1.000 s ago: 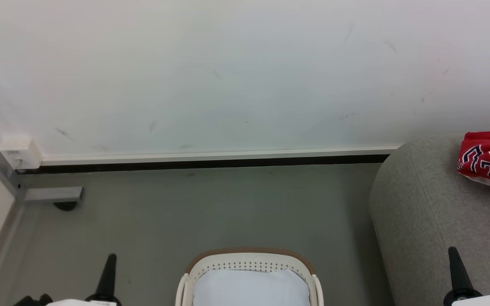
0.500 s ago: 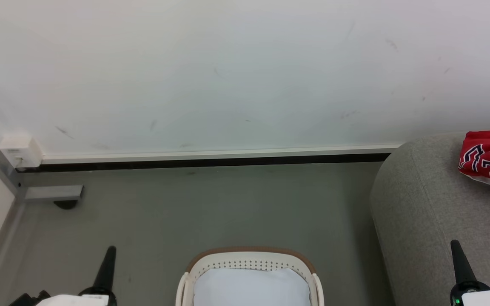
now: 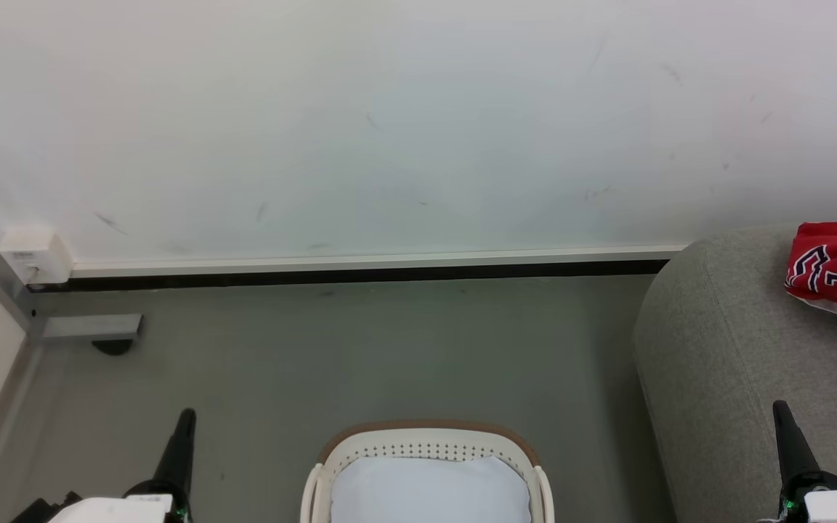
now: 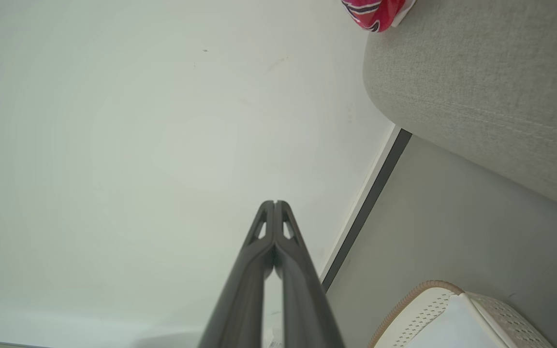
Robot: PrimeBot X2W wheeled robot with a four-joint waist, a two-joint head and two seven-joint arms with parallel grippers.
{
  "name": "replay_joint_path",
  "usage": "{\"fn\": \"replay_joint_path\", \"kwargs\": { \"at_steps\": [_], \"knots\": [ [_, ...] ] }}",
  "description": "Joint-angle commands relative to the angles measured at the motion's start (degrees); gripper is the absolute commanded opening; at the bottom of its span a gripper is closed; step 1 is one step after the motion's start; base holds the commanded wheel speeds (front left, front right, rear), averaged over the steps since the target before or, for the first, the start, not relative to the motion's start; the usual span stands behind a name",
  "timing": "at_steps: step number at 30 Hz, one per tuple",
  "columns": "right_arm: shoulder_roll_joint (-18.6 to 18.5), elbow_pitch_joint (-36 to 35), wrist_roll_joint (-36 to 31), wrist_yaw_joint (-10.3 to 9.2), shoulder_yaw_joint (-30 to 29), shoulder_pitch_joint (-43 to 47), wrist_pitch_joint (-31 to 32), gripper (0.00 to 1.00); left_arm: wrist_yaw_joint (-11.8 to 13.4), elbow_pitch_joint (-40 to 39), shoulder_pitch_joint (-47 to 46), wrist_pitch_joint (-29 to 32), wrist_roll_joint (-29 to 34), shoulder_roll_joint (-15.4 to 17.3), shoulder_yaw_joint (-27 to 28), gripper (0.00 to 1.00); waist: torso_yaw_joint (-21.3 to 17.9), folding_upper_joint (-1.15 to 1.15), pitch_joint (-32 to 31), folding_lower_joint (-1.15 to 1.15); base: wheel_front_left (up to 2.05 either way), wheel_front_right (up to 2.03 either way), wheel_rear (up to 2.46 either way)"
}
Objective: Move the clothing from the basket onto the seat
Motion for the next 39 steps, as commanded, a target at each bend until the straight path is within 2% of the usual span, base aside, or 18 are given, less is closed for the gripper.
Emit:
{"fn": "replay_joint_path", "kwargs": {
  "at_steps": [1,25,39],
  "knots": [
    [-0.5,-0.5,1.1,-0.09,-0.2,-0.9,0.4,0.00,-0.5,-0.3,-0.9,0.3,-1.2,0.1,0.4,0.00,0.0,0.00,0.0,0.00,0.00,0.00,0.00],
    [-0.6,-1.8,11.1,-0.12,-1.0,-1.6,2.9,0.00,-1.6,-0.4,-2.2,2.9,-10.6,-0.3,1.6,0.00,0.2,0.00,0.5,0.00,0.00,0.00,0.00],
    [-0.6,-1.7,11.0,-0.12,-0.9,-1.6,3.0,0.00,-1.5,-0.4,-2.2,2.9,-10.7,-0.3,1.6,0.00,0.2,0.00,0.5,0.00,0.00,0.00,0.00]
  ]
}}
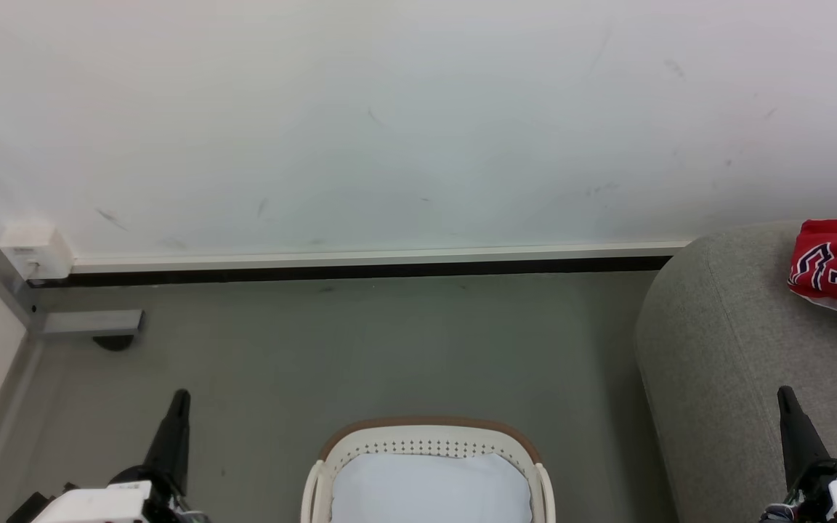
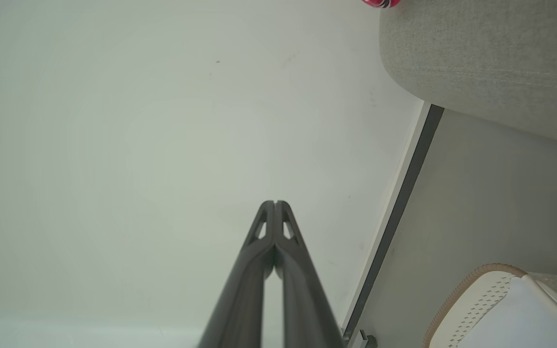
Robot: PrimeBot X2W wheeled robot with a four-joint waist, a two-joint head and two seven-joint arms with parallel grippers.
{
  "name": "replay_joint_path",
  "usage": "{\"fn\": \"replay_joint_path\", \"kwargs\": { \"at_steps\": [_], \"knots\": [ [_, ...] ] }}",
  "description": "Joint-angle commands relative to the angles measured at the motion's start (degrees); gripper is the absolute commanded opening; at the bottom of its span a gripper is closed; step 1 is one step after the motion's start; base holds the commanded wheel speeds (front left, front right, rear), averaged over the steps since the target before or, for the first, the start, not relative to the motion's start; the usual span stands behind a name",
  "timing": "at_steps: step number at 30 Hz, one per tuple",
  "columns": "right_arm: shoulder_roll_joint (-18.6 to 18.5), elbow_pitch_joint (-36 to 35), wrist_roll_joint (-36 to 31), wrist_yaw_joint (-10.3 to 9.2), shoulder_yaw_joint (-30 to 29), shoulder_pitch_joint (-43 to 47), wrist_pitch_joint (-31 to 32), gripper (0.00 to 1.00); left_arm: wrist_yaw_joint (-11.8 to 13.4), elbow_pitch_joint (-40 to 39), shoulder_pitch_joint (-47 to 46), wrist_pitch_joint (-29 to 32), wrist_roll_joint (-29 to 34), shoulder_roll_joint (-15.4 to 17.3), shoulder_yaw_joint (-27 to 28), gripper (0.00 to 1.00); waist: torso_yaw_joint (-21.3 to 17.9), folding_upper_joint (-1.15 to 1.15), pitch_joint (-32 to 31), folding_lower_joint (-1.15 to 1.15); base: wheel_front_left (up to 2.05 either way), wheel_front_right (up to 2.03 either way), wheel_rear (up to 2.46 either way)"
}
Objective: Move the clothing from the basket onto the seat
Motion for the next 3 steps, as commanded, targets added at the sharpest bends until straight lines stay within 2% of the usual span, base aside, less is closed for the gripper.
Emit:
{"fn": "replay_joint_path", "kwargs": {
  "at_steps": [1,3],
  "knots": [
    [-0.4,-0.2,0.1,-0.12,-0.2,-0.7,0.2,0.00,-0.2,-0.1,-0.5,0.2,-0.8,0.1,0.2,0.00,0.0,0.00,0.0,0.00,0.00,0.00,0.00],
    [-0.4,-0.2,0.1,-0.12,-0.2,-0.7,0.2,0.00,-0.2,-0.1,-0.5,0.2,-0.8,0.1,0.2,0.00,0.0,0.00,0.0,0.00,0.00,0.00,0.00]
  ]
}}
